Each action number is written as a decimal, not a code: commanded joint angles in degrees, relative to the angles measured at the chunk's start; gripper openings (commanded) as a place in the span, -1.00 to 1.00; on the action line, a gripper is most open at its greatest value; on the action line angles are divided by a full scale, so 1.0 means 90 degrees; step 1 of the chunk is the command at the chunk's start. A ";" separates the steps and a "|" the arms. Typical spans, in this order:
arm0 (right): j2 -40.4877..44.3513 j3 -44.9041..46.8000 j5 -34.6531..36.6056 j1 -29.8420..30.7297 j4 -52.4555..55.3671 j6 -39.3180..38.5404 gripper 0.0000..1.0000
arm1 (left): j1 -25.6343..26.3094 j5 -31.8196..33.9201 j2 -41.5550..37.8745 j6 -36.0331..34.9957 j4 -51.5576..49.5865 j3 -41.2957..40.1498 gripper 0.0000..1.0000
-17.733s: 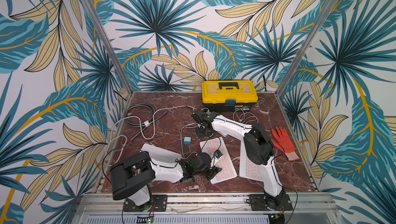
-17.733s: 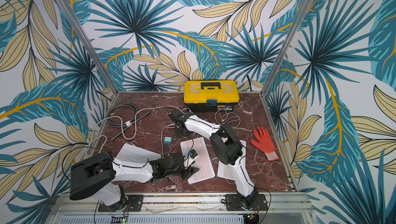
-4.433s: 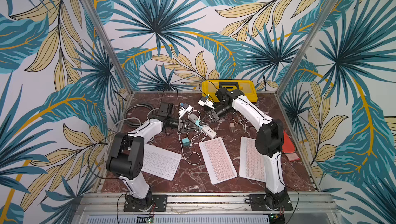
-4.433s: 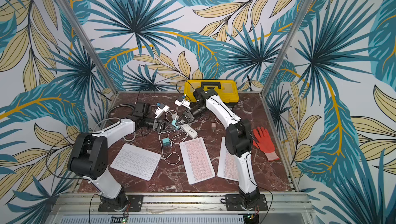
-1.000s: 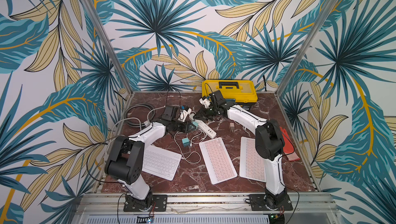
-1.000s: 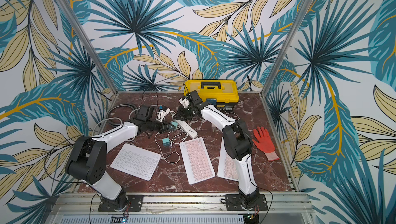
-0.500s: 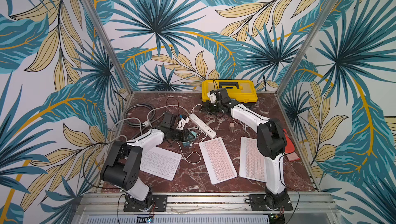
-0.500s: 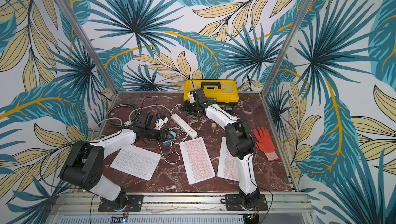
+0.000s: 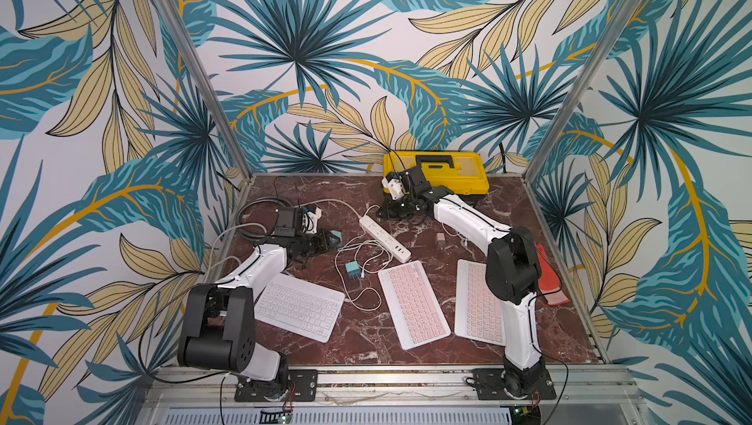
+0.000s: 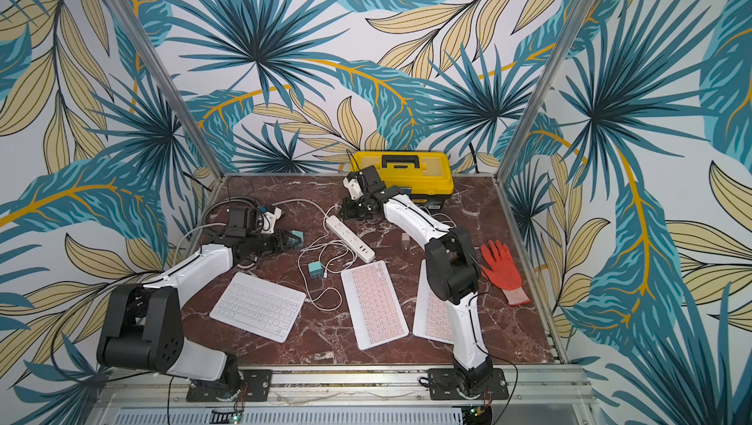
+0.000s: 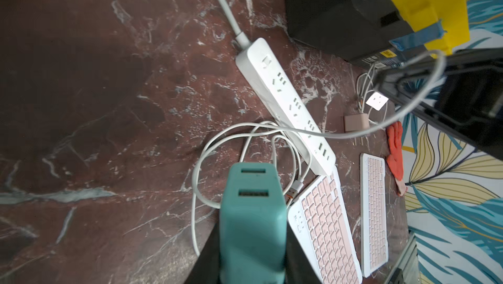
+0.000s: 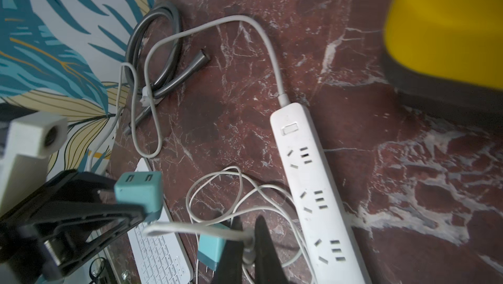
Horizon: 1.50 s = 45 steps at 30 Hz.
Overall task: Unplug the wireless keyboard
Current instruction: Place the power cord at the center of the board, then place the plug at the center of the board.
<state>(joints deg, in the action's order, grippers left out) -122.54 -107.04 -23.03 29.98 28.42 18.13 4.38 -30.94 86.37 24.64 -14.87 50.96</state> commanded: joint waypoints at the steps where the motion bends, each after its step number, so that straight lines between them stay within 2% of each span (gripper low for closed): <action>1: -0.0343 -0.0373 0.0081 0.0287 0.0592 -0.0959 -0.88 | -0.0100 0.0374 0.0403 0.0263 0.0053 0.0270 -1.00; 5: -0.0978 -0.1083 -0.0012 0.0464 0.0818 -0.1061 -0.87 | -0.0236 0.0687 0.0957 0.0409 0.0051 0.0586 -1.00; 11: -0.1798 -0.1813 -0.0221 0.0481 0.0097 -0.0393 -0.85 | -0.0590 0.1123 0.1467 0.0960 0.0051 0.0817 -1.00; 17: -0.2563 -0.2582 -0.0359 0.0495 0.0186 -0.0029 -0.80 | -0.0652 0.0850 0.2073 0.0941 0.0056 0.1209 -1.00; 22: -0.2903 -0.2695 -0.0381 0.0538 0.0211 0.0111 -0.77 | -0.0690 0.0898 0.2437 0.1052 0.0061 0.1327 -1.00; 26: -0.3086 -0.2824 -0.0349 0.0565 0.0260 0.0211 -0.66 | -0.0691 0.0987 0.2617 0.1219 0.0051 0.1376 -1.00; 27: -0.3144 -0.2899 -0.0324 0.0563 0.0346 0.0228 -0.63 | -0.0686 0.0987 0.2647 0.1261 0.0052 0.1388 -0.88; 29: -0.3234 -0.3039 -0.0281 0.0566 0.0575 0.0207 -0.58 | -0.0695 0.0950 0.2669 0.1303 0.0051 0.1400 -0.76; 32: -0.3242 -0.3106 -0.0184 0.0564 0.0864 0.0135 -0.52 | -0.0701 0.0818 0.2650 0.1281 0.0054 0.1374 -0.41; 37: -0.3072 -0.3115 0.0224 0.0546 0.1326 -0.0172 -0.28 | -0.0702 0.0778 0.2521 0.1280 0.0054 0.1262 -0.05; 39: -0.2970 -0.3115 0.0387 0.0527 0.1513 -0.0330 -0.21 | -0.0710 0.0781 0.2428 0.1256 0.0046 0.1198 0.04; 45: -0.2617 -0.3116 0.0883 0.0511 0.2102 -0.0805 -0.10 | -0.0736 0.0749 0.2131 0.1188 0.0027 0.1022 0.14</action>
<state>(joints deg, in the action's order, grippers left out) -149.42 -134.89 -19.31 34.70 41.60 14.09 -1.56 -25.47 107.07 36.18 -12.03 62.04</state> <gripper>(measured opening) 0.449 0.561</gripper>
